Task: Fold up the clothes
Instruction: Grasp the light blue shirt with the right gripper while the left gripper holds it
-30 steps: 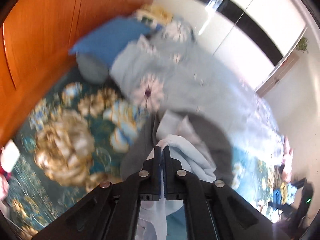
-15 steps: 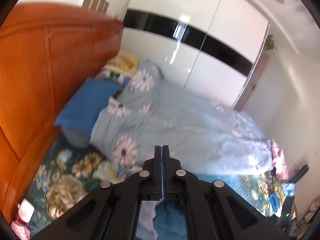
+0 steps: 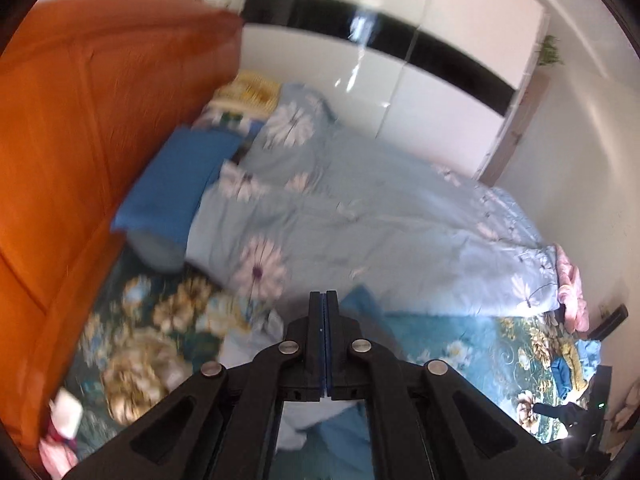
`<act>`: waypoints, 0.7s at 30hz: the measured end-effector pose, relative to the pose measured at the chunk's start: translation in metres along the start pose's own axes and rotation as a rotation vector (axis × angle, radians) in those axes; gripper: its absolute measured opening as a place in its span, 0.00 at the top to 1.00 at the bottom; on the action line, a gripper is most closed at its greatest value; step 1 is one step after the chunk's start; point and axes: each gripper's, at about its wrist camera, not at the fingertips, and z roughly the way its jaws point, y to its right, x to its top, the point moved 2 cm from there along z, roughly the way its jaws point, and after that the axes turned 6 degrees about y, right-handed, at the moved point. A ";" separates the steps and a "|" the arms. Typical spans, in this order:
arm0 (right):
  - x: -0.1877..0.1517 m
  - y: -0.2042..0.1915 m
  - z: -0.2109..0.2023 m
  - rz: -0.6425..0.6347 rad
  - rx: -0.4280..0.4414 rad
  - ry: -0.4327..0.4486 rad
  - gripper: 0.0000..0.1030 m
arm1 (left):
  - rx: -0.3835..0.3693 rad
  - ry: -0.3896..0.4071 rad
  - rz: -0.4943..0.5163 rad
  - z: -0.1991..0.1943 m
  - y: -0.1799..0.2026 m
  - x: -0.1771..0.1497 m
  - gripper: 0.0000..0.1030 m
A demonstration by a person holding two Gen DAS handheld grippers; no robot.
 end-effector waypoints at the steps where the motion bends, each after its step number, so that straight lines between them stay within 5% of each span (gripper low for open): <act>1: 0.000 0.000 0.003 -0.007 -0.002 -0.010 0.00 | 0.034 -0.028 -0.019 0.009 -0.010 -0.012 0.85; 2: 0.000 -0.001 0.006 -0.013 -0.004 -0.019 0.00 | 0.068 -0.057 -0.039 0.017 -0.020 -0.024 0.59; 4: 0.000 -0.003 0.012 -0.020 -0.008 -0.034 0.00 | 0.107 -0.105 -0.088 0.037 -0.037 -0.045 0.38; 13: 0.019 -0.044 0.062 -0.082 0.036 -0.100 0.00 | 0.152 -0.347 -0.222 0.135 -0.082 -0.114 0.37; 21: 0.032 -0.124 0.120 -0.182 0.158 -0.146 0.00 | 0.126 -0.424 -0.216 0.187 -0.104 -0.130 0.38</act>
